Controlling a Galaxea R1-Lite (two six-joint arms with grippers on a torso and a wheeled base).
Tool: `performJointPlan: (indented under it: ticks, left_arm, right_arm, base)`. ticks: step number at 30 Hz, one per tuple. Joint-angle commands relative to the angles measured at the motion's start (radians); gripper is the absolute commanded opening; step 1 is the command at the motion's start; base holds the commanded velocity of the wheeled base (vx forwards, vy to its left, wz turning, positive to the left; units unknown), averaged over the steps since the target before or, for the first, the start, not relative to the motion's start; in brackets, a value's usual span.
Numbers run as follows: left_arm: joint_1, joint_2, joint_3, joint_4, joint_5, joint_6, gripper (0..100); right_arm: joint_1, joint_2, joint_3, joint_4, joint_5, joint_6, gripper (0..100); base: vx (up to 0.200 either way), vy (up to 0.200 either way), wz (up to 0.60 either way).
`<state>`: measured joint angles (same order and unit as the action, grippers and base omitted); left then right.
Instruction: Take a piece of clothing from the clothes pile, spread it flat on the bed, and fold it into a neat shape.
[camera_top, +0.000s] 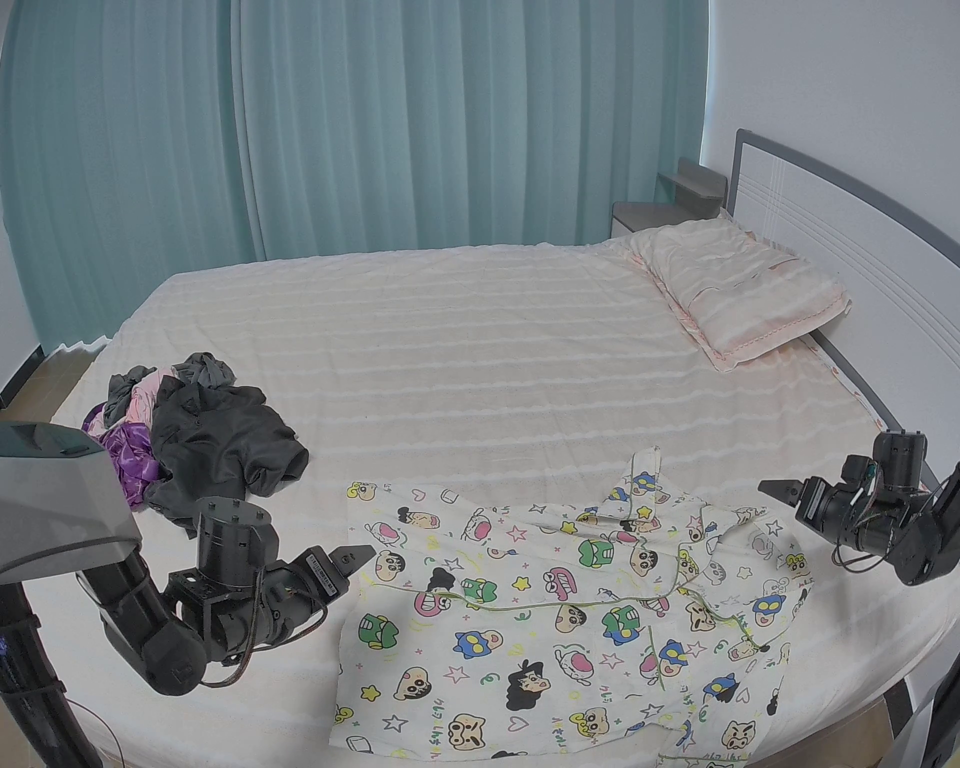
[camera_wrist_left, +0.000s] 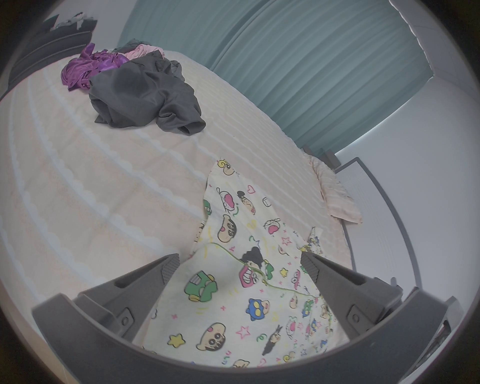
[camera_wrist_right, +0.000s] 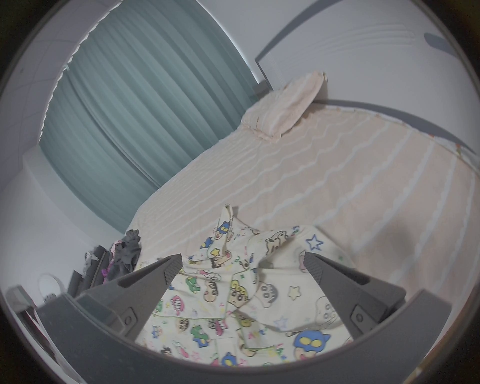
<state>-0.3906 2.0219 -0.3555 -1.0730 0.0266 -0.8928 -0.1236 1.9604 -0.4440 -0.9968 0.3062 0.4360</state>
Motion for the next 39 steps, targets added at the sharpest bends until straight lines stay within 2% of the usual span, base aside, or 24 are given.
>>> performJointPlan:
  ticks: [1, 3, 4, 6, 10, 13, 17, 19, 22, 29, 39]
  left_arm:
    - [-0.001, -0.092, 0.05, -0.002, -0.056, -0.043, 100]
    - [-0.005, -0.091, 0.052, -0.002, -0.056, -0.044, 100]
    - [-0.005, -0.092, 0.053, -0.002, -0.056, -0.044, 100]
    - [-0.01, -0.092, 0.059, -0.002, -0.057, -0.06, 100]
    - [-0.01, -0.089, 0.061, -0.002, -0.057, -0.075, 100]
    - [-0.01, -0.089, 0.061, -0.002, -0.057, -0.075, 100]
    - [-0.01, -0.088, 0.061, -0.002, -0.057, -0.075, 100]
    - [-0.01, -0.086, 0.061, -0.002, -0.057, -0.075, 100]
    - [-0.01, -0.084, 0.061, -0.002, -0.057, -0.075, 100]
    - [-0.01, -0.083, 0.061, -0.002, -0.056, -0.075, 100]
    - [-0.01, -0.08, 0.061, -0.002, -0.056, -0.075, 100]
  right_arm:
    - [0.062, -0.092, -0.24, 0.251, 0.031, 0.138, 100]
    - [0.104, -0.067, -0.297, 0.3, 0.03, 0.21, 100]
    - [0.11, -0.061, -0.303, 0.303, 0.03, 0.221, 100]
    - [0.17, 0.02, -0.349, 0.29, 0.017, 0.302, 100]
    - [0.248, 0.178, -0.441, 0.248, -0.085, 0.356, 100]
    - [0.291, 0.264, -0.504, 0.244, -0.16, 0.369, 100]
    - [0.325, 0.327, -0.573, 0.259, -0.199, 0.371, 100]
    - [0.355, 0.396, -0.651, 0.288, -0.271, 0.369, 100]
    - [0.386, 0.445, -0.703, 0.319, -0.311, 0.369, 100]
    - [0.412, 0.497, -0.812, 0.425, -0.352, 0.371, 100]
    - [0.423, 0.512, -0.838, 0.469, -0.352, 0.353, 100]
  base:
    - [0.0, 0.0, 0.0]
    - [0.0, 0.0, 0.0]
    - [0.0, 0.0, 0.0]
    - [0.0, 0.0, 0.0]
    - [0.0, 0.0, 0.0]
    - [0.0, 0.0, 0.0]
    - [0.0, 0.0, 0.0]
    - [0.0, 0.0, 0.0]
    - [0.0, 0.0, 0.0]
    - [0.0, 0.0, 0.0]
    - [0.0, 0.0, 0.0]
